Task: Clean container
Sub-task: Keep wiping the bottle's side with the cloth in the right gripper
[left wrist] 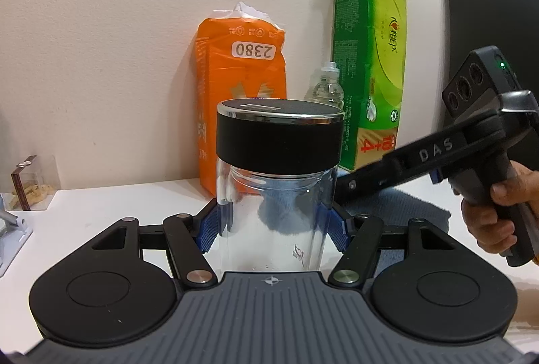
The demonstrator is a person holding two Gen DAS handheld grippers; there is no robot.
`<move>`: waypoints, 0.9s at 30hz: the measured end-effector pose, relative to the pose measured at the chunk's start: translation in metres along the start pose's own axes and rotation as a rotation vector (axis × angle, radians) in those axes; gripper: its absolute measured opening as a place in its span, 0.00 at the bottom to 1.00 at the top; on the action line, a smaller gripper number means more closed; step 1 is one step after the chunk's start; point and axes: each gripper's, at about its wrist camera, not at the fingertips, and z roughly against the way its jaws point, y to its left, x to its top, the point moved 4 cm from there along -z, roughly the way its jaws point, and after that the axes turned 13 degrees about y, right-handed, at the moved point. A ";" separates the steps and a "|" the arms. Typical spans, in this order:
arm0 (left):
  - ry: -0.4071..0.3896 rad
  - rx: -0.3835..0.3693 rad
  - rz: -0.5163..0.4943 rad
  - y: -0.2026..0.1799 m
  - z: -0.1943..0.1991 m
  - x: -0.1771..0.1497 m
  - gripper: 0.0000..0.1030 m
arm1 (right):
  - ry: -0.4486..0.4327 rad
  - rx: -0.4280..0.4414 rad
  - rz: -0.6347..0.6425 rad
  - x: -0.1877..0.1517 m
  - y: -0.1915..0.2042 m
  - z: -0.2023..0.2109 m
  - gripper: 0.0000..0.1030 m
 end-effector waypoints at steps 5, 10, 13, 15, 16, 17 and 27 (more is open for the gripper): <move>-0.007 -0.003 0.011 0.001 0.002 -0.001 0.76 | -0.031 0.031 -0.008 0.001 0.001 0.007 0.16; -0.009 0.007 0.028 0.001 0.003 -0.001 0.76 | -0.080 0.057 -0.030 0.003 -0.001 0.018 0.16; -0.013 0.021 0.032 -0.001 0.003 -0.001 0.76 | -0.104 0.065 -0.026 0.004 0.001 0.024 0.16; -0.016 0.029 0.037 -0.002 0.003 -0.001 0.76 | -0.115 0.067 -0.023 0.003 0.003 0.027 0.16; -0.019 0.032 0.042 -0.002 0.003 -0.002 0.76 | -0.117 0.067 -0.023 0.003 0.003 0.027 0.16; -0.021 0.033 0.048 -0.002 0.004 -0.002 0.76 | -0.117 0.066 -0.024 0.002 0.004 0.027 0.16; -0.044 0.039 0.044 -0.005 0.012 -0.001 0.76 | -0.109 0.133 -0.077 -0.003 -0.001 0.011 0.16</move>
